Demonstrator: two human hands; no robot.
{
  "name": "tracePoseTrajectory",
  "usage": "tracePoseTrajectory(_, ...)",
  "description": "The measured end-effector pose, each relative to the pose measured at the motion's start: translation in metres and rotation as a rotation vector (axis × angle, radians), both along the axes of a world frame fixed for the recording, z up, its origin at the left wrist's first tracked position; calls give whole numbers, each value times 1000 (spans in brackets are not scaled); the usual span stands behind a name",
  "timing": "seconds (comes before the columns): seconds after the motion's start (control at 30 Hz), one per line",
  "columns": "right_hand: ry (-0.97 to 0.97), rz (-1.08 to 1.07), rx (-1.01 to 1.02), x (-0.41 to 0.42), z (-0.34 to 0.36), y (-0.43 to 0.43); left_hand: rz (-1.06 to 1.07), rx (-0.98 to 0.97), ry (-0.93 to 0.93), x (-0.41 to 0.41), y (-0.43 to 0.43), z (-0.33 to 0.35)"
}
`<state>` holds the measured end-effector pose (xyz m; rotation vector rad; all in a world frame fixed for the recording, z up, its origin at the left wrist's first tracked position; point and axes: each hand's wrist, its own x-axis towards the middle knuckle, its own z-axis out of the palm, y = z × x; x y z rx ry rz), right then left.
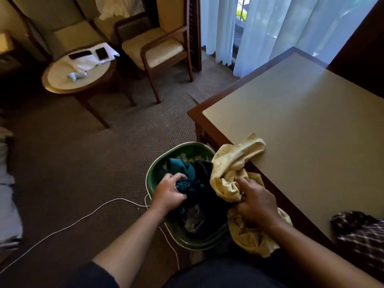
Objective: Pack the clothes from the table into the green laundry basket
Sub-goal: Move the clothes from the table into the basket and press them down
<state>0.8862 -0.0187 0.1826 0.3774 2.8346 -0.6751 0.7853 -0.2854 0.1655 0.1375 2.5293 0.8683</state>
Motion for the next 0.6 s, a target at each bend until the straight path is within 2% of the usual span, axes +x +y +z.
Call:
tracePoseTrajectory(0.2,-27,-33,-61,17,-9,-31,56,-48,27,-9,-14,7)
tracePoseTrajectory(0.43,1,90,-162,2,-3,-65,37,-33,46,28,-37,2)
tracePoseTrajectory(0.6,-209,268,-18,-14,-11,-72,30,-40,-1,52,-53,-3)
